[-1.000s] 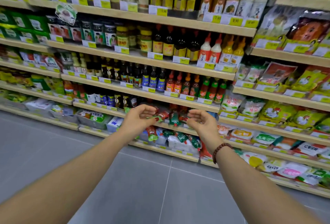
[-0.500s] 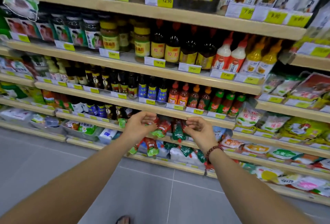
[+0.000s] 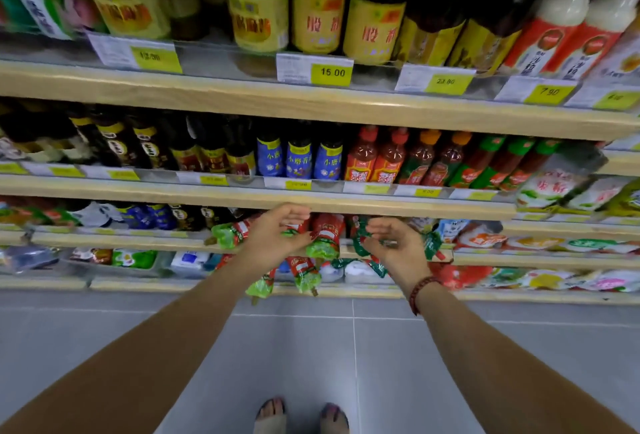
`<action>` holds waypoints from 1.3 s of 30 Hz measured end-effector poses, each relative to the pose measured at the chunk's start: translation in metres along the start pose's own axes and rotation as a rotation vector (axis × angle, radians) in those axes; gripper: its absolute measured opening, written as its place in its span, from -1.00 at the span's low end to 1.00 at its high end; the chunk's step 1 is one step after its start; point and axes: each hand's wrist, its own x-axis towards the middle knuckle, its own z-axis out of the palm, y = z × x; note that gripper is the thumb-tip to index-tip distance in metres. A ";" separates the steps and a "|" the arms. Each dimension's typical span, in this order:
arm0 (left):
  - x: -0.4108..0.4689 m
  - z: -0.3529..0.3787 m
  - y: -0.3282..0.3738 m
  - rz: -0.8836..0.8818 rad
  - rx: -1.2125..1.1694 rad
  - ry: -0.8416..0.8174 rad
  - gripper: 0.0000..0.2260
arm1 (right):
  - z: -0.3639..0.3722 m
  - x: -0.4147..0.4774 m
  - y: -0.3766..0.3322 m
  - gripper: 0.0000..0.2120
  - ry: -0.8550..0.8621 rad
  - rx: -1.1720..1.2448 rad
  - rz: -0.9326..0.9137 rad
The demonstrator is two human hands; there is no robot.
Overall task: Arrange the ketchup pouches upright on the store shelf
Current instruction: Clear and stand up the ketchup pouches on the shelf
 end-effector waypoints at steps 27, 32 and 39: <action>0.154 0.077 -0.199 0.144 -0.155 -0.015 -0.58 | 0.066 0.159 0.199 -0.65 -0.111 0.035 -0.280; 0.182 0.084 -0.206 0.280 -0.212 -0.049 -0.59 | 0.057 0.193 0.211 -0.65 -0.080 0.009 -0.447; 0.216 0.090 -0.217 0.457 -0.053 -0.102 -0.61 | 0.032 0.220 0.240 -0.68 0.011 -0.020 -0.580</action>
